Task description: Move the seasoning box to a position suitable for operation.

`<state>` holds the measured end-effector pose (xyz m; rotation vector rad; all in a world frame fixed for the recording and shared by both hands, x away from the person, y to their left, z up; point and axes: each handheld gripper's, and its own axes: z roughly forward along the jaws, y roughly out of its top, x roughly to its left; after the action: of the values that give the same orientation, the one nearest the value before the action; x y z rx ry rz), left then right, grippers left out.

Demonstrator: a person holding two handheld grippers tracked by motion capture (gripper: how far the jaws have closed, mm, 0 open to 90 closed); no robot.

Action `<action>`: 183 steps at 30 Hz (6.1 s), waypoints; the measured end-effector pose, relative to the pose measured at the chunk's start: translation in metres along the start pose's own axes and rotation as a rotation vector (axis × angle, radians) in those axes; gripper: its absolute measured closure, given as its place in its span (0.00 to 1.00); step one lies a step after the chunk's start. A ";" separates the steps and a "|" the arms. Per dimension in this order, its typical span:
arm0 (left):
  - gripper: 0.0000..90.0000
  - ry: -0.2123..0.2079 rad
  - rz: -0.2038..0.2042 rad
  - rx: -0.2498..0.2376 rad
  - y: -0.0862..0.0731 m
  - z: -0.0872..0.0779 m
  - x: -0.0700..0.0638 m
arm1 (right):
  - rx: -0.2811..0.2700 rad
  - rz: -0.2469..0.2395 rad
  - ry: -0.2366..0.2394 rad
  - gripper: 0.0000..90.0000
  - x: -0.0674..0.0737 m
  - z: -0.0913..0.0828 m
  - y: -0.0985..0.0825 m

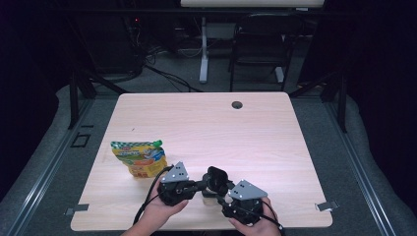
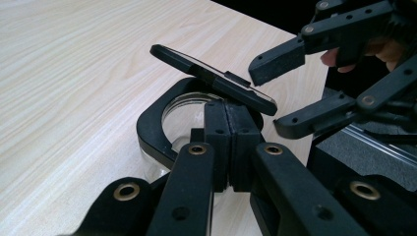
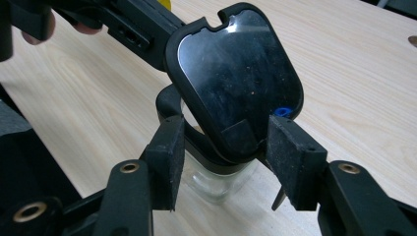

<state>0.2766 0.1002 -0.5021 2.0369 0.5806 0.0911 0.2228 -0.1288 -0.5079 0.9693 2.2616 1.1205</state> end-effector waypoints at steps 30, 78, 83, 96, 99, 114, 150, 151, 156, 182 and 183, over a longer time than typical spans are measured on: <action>0.98 0.013 0.004 0.055 -0.012 0.012 0.002 | -0.046 0.037 -0.018 0.54 -0.004 -0.001 -0.001; 0.95 0.030 -0.004 0.045 -0.011 0.007 0.005 | -0.090 0.223 -0.060 0.63 -0.014 -0.012 -0.009; 0.93 0.061 -0.015 0.029 -0.013 -0.001 0.009 | -0.088 0.237 -0.063 0.68 -0.017 -0.009 -0.008; 0.81 0.143 -0.049 0.027 -0.025 -0.020 0.014 | -0.051 0.246 -0.027 0.85 -0.040 -0.005 -0.001; 0.80 0.147 -0.055 0.024 -0.028 -0.022 0.015 | -0.041 0.245 0.003 0.87 -0.047 -0.002 0.001; 0.71 0.182 -0.076 0.042 -0.037 -0.026 0.019 | -0.030 0.134 0.118 0.94 -0.069 0.029 0.023; 0.67 0.112 -0.055 0.093 -0.041 0.002 0.016 | -0.023 0.196 0.100 0.94 -0.073 0.047 0.027; 0.67 0.118 -0.051 0.098 -0.041 0.002 0.015 | -0.028 0.207 0.108 0.94 -0.073 0.050 0.028; 0.68 0.108 -0.054 0.092 -0.041 0.001 0.015 | -0.037 0.213 0.113 0.92 -0.073 0.061 0.035; 0.67 0.147 -0.083 0.057 -0.041 -0.025 0.024 | -0.018 0.202 0.096 0.85 -0.072 0.044 0.031; 0.67 0.151 -0.089 0.054 -0.041 -0.027 0.025 | -0.016 0.190 0.093 0.85 -0.072 0.041 0.031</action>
<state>0.2759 0.1498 -0.5265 2.0652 0.7749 0.1782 0.3087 -0.1488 -0.5014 1.1688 2.2664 1.2853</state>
